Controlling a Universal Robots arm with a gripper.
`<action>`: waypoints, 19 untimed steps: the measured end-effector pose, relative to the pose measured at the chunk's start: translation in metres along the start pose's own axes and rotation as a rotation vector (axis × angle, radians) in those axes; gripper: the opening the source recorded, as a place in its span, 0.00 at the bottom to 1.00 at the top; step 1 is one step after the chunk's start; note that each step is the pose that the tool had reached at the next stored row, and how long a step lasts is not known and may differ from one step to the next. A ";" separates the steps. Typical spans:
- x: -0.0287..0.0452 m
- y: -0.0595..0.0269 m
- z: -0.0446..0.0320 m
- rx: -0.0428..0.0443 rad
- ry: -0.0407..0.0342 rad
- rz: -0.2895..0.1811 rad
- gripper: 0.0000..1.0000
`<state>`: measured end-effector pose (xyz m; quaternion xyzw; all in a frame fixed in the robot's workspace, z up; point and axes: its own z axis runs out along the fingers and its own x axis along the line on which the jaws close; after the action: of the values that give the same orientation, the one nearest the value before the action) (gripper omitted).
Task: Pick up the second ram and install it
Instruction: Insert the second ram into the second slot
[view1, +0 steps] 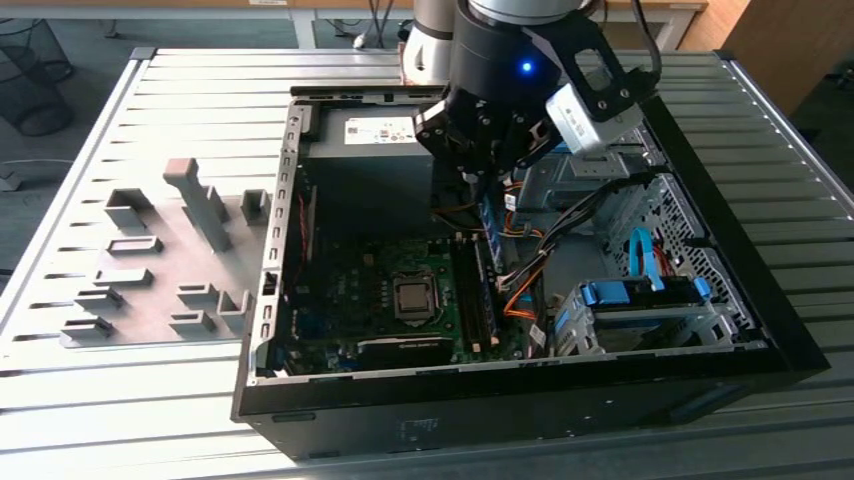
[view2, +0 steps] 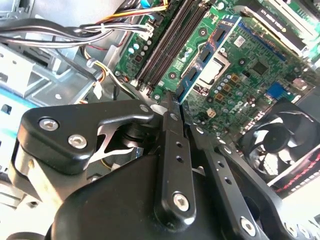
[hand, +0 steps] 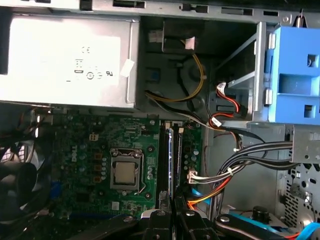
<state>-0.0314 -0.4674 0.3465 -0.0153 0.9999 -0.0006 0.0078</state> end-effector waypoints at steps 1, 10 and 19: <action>-0.0007 0.0000 0.0018 0.0000 0.0001 0.005 0.14; -0.0040 -0.0001 0.0158 0.0098 0.0000 0.020 0.14; -0.0037 -0.0008 0.0321 0.0098 0.0000 0.023 0.14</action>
<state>-0.0272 -0.4681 0.3144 -0.0037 0.9999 -0.0054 0.0078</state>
